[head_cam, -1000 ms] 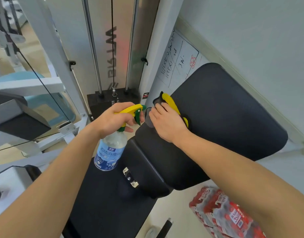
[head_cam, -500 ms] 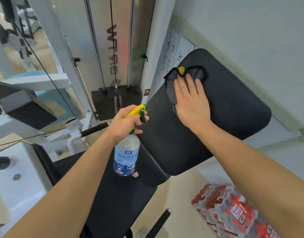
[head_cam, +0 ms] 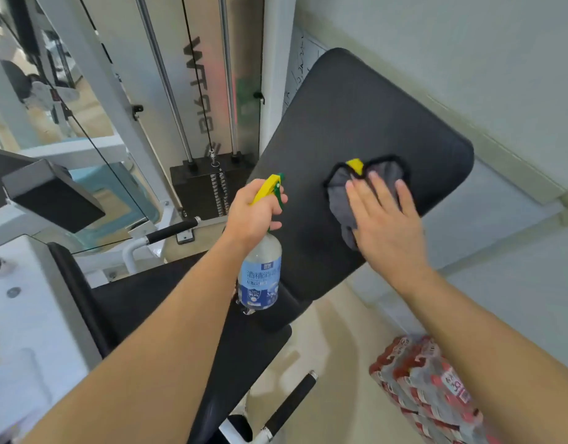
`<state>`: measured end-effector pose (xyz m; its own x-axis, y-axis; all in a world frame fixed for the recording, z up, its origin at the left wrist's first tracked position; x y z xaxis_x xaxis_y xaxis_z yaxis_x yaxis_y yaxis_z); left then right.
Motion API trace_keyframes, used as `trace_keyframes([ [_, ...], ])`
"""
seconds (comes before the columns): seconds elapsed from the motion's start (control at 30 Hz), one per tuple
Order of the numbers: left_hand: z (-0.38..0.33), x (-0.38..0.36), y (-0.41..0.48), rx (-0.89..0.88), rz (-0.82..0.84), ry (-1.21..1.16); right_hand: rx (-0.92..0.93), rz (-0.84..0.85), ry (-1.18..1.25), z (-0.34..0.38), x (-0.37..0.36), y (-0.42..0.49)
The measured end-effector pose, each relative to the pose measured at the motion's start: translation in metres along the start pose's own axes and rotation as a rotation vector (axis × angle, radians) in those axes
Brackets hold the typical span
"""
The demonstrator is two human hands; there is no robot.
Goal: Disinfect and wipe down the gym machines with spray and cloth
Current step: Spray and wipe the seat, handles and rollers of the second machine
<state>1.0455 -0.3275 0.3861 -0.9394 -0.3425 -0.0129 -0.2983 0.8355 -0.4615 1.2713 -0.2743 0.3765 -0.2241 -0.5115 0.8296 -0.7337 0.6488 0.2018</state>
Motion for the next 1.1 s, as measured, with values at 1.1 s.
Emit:
trace_keyframes([
  [1.1,0.099,-0.055,-0.056,-0.169,0.145,0.010,-1.320,-0.884,1.396,-0.006,0.022,-0.095],
])
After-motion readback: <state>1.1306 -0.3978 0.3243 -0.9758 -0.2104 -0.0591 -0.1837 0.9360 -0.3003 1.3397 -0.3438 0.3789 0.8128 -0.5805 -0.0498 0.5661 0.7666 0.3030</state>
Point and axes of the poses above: each hand's wrist, its own y-axis towards the middle knuckle, its own x-axis out of the back of the hand, z = x × y, the point moved 1 cm from there along y, towards the middle knuckle, and after that the axes turned 9 degrees about x, right-handed, at the moved point
